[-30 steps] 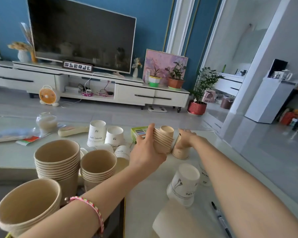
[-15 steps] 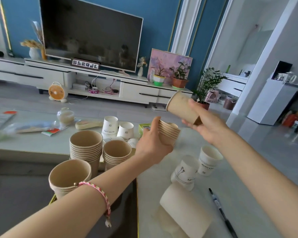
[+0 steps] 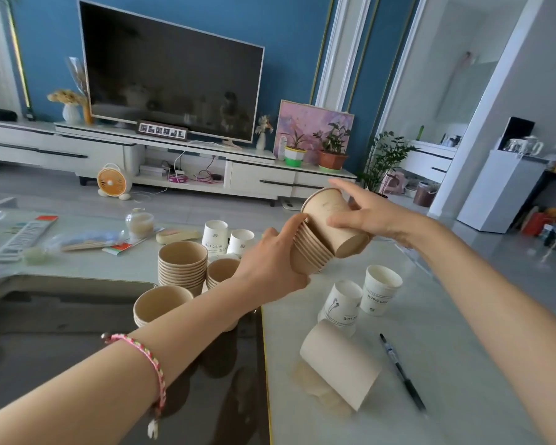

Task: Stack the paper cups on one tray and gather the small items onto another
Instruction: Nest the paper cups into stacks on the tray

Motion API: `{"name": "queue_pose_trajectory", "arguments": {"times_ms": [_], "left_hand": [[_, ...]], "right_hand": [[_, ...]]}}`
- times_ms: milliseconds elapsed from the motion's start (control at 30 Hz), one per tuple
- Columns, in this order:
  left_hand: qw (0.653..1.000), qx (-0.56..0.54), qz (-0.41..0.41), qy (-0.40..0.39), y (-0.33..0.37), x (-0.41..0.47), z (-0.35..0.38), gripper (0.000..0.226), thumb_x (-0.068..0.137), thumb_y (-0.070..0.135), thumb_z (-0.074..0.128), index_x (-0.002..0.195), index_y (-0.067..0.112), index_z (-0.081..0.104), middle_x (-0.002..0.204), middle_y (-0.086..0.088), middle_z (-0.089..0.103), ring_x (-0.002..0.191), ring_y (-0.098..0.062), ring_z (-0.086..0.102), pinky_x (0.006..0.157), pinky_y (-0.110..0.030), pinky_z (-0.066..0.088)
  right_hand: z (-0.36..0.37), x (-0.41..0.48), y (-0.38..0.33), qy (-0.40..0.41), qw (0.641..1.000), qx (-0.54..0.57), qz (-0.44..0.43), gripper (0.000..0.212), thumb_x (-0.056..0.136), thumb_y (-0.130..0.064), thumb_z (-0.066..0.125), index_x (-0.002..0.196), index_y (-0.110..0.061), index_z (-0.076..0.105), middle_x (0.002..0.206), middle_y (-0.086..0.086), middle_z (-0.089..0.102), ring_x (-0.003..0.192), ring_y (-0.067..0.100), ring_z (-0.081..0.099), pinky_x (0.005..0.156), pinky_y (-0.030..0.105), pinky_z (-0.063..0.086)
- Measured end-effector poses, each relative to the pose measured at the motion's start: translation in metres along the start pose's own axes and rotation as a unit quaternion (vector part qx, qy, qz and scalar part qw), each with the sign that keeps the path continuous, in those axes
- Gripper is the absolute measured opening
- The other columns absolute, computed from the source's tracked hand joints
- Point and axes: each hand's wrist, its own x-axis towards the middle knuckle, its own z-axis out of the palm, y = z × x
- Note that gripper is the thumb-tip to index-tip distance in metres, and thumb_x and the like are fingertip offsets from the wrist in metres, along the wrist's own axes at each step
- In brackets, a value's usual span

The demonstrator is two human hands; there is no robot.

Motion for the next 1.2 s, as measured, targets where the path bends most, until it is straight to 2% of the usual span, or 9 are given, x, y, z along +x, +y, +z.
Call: {"name": "queue_pose_trajectory", "arguments": {"times_ms": [67,233,333,467,667,767,867,1000,1200], "left_hand": [[1.000,-0.015,0.001,-0.002,0.006,0.002,-0.001,0.094,0.072,0.031,0.072,0.142,0.039,0.010,0.117,-0.008,0.047,0.101,-0.031,0.055,0.082,-0.036,0.048],[0.994,-0.108,-0.029,0.001,0.012,0.002,0.005,0.102,0.068,0.033,0.076,0.145,0.033,0.009,0.126,-0.006,0.050,0.110,-0.023,0.052,0.093,-0.038,0.047],[0.990,-0.140,-0.028,0.024,0.016,-0.005,0.007,0.100,0.068,0.033,0.077,0.145,0.029,0.012,0.127,-0.004,0.052,0.111,-0.022,0.053,0.093,-0.038,0.047],[0.980,-0.189,-0.038,0.056,0.015,-0.016,0.001,0.087,0.068,0.035,0.077,0.139,0.027,0.028,0.116,0.000,0.057,0.102,-0.016,0.057,0.081,-0.028,0.047],[0.976,-0.190,-0.039,0.095,0.000,-0.053,-0.012,0.073,0.064,0.028,0.081,0.126,0.023,0.044,0.108,0.011,0.060,0.100,-0.007,0.057,0.077,-0.015,0.043],[0.989,-0.135,-0.034,0.042,-0.024,-0.077,-0.031,0.068,0.073,0.032,0.075,0.132,0.030,0.041,0.120,0.013,0.057,0.113,-0.005,0.053,0.094,-0.020,0.043],[0.994,-0.003,-0.088,0.069,-0.063,-0.102,-0.053,0.053,0.088,0.026,0.059,0.137,0.026,0.039,0.139,0.004,0.044,0.126,-0.015,0.043,0.099,-0.028,0.039],[0.991,0.100,-0.078,0.036,-0.101,-0.127,-0.054,0.028,0.093,0.021,0.048,0.120,0.020,0.058,0.125,0.004,0.056,0.116,-0.017,0.047,0.095,-0.028,0.041],[0.985,0.169,-0.029,-0.004,-0.116,-0.127,-0.041,0.017,0.093,0.016,0.047,0.086,0.011,0.061,0.097,0.000,0.065,0.096,-0.019,0.050,0.094,-0.026,0.030]], "right_hand": [[-0.009,-0.005,0.000,0.011,0.999,0.043,0.017,0.056,0.086,-0.018,0.062,0.134,-0.029,0.037,0.098,-0.003,0.050,0.077,0.015,0.058,0.052,0.027,0.053],[-0.007,-0.019,0.002,0.206,0.963,0.165,-0.045,0.047,0.083,-0.015,0.066,0.117,-0.016,0.034,0.097,-0.003,0.046,0.089,0.013,0.054,0.067,0.033,0.055],[0.018,-0.034,0.004,0.163,0.974,0.142,-0.069,0.039,0.085,-0.016,0.065,0.115,-0.013,0.040,0.097,-0.002,0.050,0.088,0.010,0.051,0.075,0.026,0.048],[0.053,-0.053,0.001,0.087,0.985,0.135,-0.066,0.021,0.091,-0.037,0.053,0.096,-0.017,0.051,0.100,0.000,0.052,0.084,0.006,0.050,0.065,0.012,0.042],[0.097,-0.066,-0.003,0.073,0.991,0.083,-0.069,0.042,0.080,-0.036,0.069,0.112,-0.015,0.052,0.102,-0.001,0.059,0.096,0.020,0.060,0.084,0.042,0.054],[0.108,-0.069,-0.002,0.092,0.990,0.079,-0.072,0.044,0.074,-0.043,0.073,0.106,-0.018,0.054,0.101,-0.002,0.061,0.095,0.018,0.060,0.083,0.041,0.054],[0.124,-0.071,0.001,0.069,0.992,0.085,-0.059,0.033,0.073,-0.040,0.075,0.093,-0.026,0.053,0.090,-0.012,0.059,0.084,0.011,0.057,0.073,0.028,0.050],[0.155,-0.077,0.005,0.043,0.996,0.045,-0.063,0.029,0.075,-0.035,0.075,0.088,-0.026,0.050,0.086,-0.018,0.055,0.076,-0.001,0.051,0.061,0.006,0.040],[0.187,-0.066,0.007,0.025,0.999,0.026,-0.037,0.039,0.074,-0.043,0.072,0.099,-0.025,0.047,0.105,-0.004,0.060,0.091,0.011,0.054,0.069,0.020,0.041]]}}
